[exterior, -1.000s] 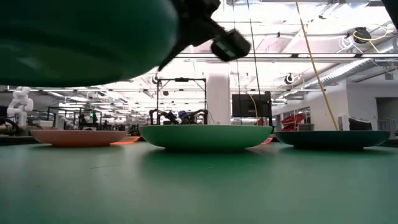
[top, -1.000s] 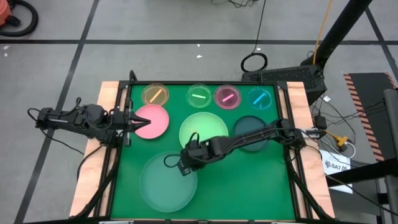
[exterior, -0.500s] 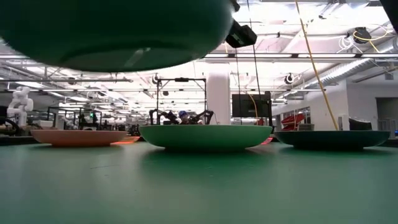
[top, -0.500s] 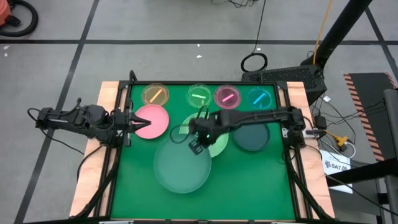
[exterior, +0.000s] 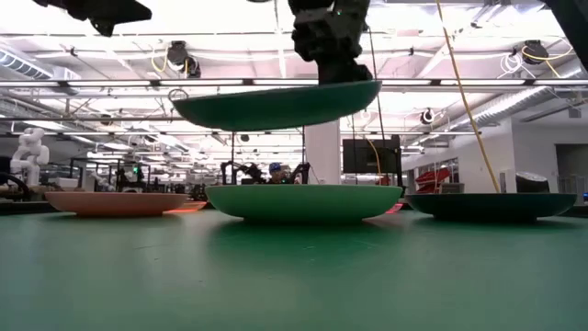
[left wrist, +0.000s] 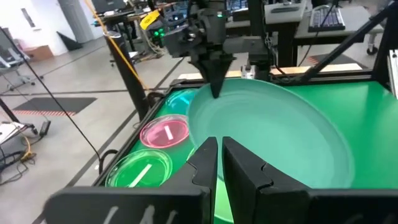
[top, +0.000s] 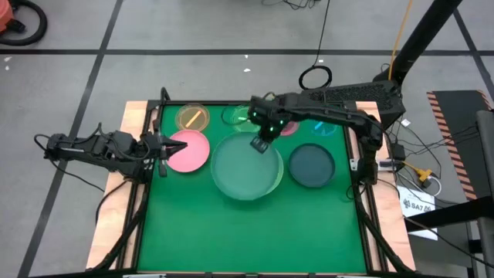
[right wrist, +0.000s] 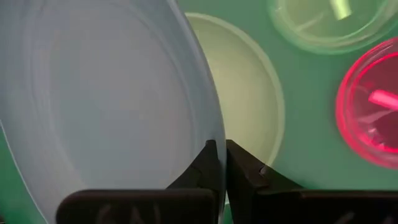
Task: Stack plastic plates
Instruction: Stack the dark green plate on top of the green plate
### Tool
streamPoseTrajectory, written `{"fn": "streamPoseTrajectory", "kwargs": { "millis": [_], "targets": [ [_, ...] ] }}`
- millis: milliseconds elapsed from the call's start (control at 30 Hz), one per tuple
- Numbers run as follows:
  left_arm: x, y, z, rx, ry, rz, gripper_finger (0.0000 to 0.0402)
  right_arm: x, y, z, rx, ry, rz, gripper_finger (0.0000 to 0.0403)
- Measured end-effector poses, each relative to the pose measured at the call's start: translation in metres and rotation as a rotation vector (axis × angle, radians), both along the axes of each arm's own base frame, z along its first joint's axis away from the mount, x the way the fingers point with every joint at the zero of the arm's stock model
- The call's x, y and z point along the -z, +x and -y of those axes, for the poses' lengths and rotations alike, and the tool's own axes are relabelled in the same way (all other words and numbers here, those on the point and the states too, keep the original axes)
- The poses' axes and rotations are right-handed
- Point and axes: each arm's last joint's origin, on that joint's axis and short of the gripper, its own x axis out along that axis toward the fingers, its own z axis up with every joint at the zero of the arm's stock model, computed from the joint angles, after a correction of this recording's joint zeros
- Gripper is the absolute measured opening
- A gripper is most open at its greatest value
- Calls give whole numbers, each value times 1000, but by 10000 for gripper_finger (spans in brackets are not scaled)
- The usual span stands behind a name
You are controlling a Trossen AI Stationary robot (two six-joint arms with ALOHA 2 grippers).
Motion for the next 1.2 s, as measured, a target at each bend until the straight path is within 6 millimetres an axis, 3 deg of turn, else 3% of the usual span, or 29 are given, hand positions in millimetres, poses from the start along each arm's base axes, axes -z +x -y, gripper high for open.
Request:
{"fn": "streamPoseTrajectory", "kwargs": {
  "millis": [400,567,933,1200],
  "targets": [
    [2,0,0,-34,-125,9,33,7,-6,29,-101,-40,24,3],
    [2,0,-1,-58,-159,20,33,28,-14,40,-117,22,38,3],
    [1,-1,-3,-157,-154,46,33,96,-40,67,-9,191,84,3],
    [-3,3,-3,-158,-156,84,33,115,-48,71,31,222,88,3]
  ]
}}
